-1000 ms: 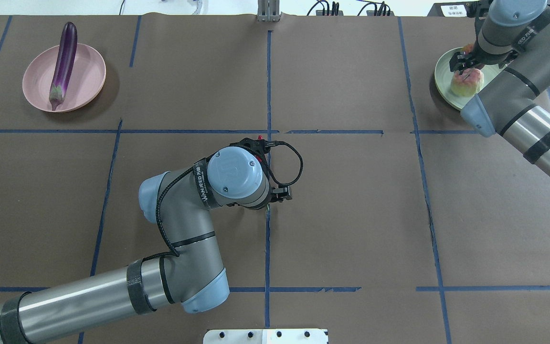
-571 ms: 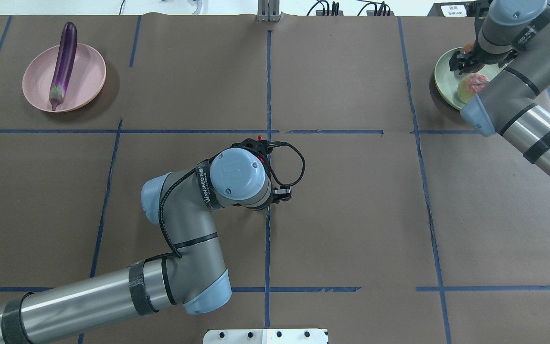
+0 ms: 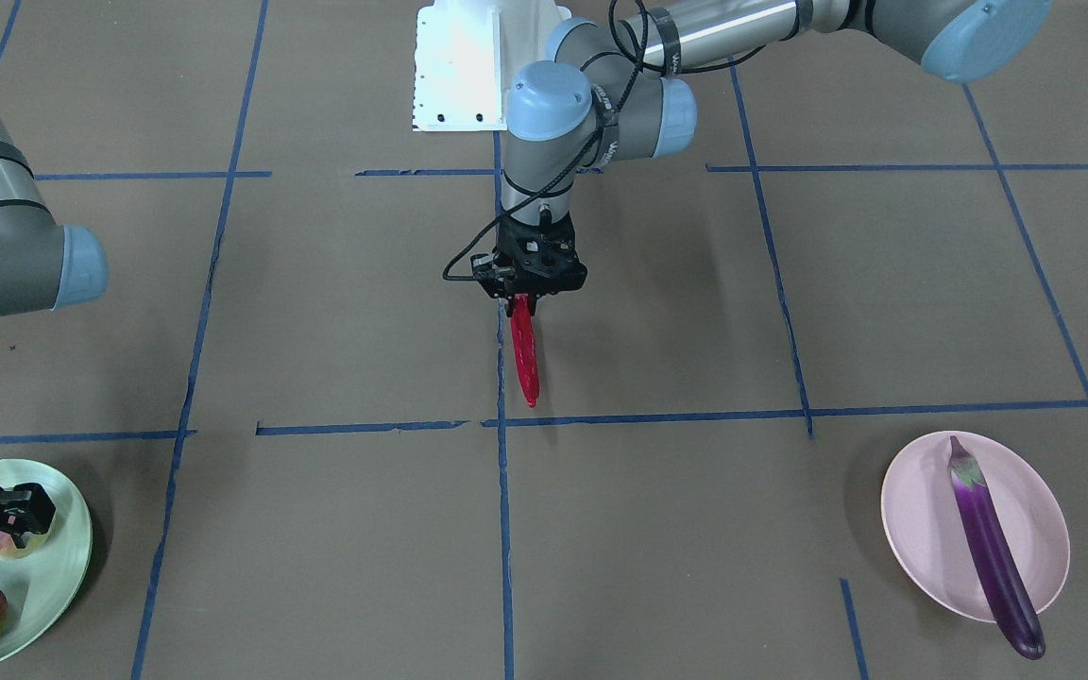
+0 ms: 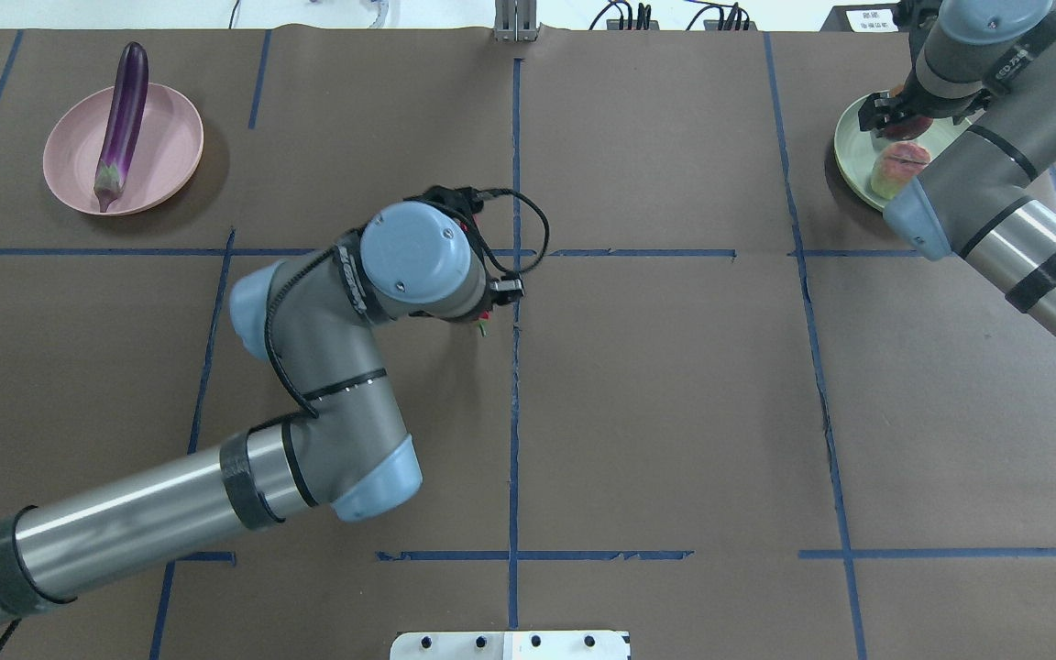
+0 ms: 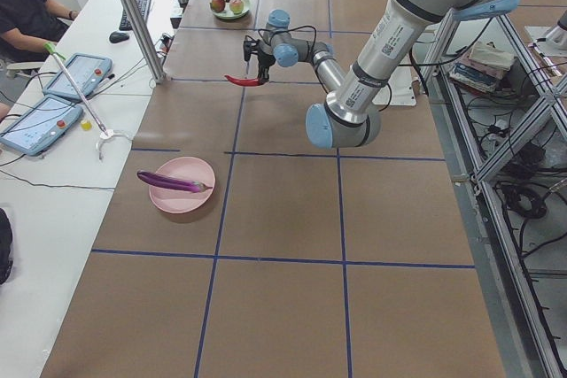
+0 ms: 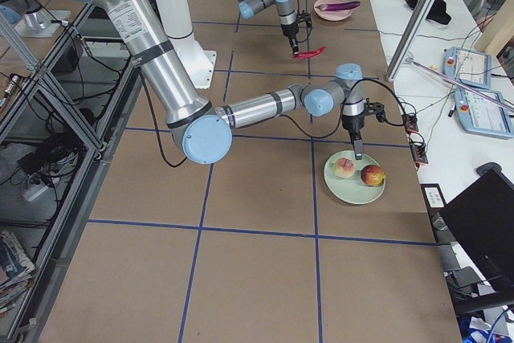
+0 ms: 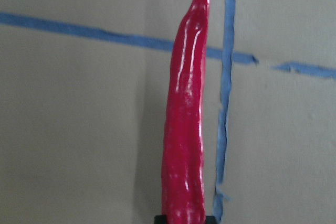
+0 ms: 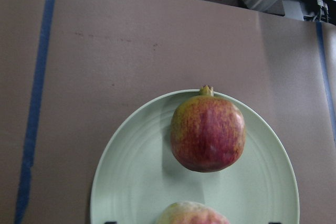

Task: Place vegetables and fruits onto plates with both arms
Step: 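Carry the chili onto the pink plate beside the eggplant with the left gripper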

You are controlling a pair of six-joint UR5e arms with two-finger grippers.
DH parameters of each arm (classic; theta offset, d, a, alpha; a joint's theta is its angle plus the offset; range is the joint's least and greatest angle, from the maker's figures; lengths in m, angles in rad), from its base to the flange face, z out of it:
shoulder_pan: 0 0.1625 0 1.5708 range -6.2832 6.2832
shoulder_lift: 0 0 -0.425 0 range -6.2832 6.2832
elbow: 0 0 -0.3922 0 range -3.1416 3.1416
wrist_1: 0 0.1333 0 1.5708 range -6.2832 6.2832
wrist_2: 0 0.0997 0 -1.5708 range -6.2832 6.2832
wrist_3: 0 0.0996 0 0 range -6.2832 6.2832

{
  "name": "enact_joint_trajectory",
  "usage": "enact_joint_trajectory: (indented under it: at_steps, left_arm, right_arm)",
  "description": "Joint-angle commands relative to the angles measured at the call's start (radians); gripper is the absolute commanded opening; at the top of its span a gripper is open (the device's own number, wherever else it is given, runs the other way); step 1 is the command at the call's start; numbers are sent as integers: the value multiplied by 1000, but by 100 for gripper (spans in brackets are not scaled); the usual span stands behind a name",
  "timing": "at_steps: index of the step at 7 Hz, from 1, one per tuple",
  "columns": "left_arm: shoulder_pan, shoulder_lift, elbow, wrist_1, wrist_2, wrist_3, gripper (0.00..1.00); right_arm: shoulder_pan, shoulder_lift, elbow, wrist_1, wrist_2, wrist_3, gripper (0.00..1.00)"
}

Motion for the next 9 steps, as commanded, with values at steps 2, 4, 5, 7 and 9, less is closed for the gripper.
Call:
enact_joint_trajectory:
  at_steps: [2,4,5,7,9]
  left_arm:
    - [-254,213,-3,-103,-67,301,0]
    - [-386,264,49,-127,-105,575,0]
    - [-415,263,106,-130,-106,720,1]
    - [-429,268,171,-134,-106,785,90]
    - [-431,322,156,-188,-150,835,100]
  right_arm:
    - [168,-63,157,-7,354,6,100]
    - [209,-178,289,-7,422,6,100]
    - [209,-217,338,-7,421,7,100]
    - [209,-246,371,-18,419,7,100]
    - [209,-249,366,-19,421,7,100]
